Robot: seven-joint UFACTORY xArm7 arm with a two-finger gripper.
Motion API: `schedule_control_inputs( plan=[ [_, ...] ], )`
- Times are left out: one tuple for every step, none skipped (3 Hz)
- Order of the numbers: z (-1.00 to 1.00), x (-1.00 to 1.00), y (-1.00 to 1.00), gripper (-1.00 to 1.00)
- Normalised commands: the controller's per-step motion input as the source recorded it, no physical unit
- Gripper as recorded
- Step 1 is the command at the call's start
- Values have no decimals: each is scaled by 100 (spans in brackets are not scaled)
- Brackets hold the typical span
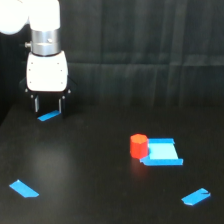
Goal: Pick up the red object from the table
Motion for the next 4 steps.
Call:
schedule_control_inputs(
  plan=[
    [-17, 1, -4, 97],
    [16, 36, -62, 100],
    [40, 66, -70, 99],
    [41, 77, -78, 96]
  ],
)
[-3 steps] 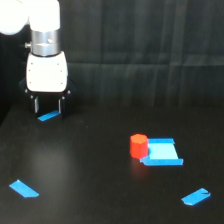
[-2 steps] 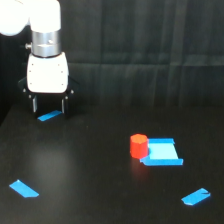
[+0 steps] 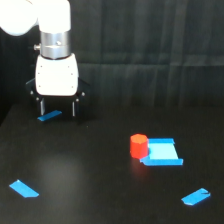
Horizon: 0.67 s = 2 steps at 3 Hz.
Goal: Pick up the red object from the table
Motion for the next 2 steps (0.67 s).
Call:
schedule_control_inputs(
  plan=[
    [-16, 84, -79, 100],
    [-39, 97, -22, 94]
  ],
)
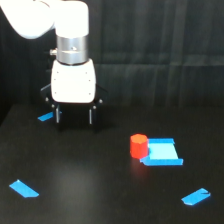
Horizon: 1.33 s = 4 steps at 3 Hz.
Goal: Pick up the red object from the table
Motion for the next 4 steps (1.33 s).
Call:
schedule_control_inputs(
  plan=[
    [-34, 86, 1, 97],
    [-10, 85, -29, 95],
    [-20, 84, -61, 97],
    [20, 84, -65, 100]
  ],
)
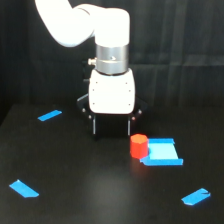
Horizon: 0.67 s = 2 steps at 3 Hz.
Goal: Pick up the red object from the table
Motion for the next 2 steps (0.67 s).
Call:
schedule_control_inputs(
  plan=[
    [19, 90, -68, 98],
    [43, 42, -76, 99]
  ],
)
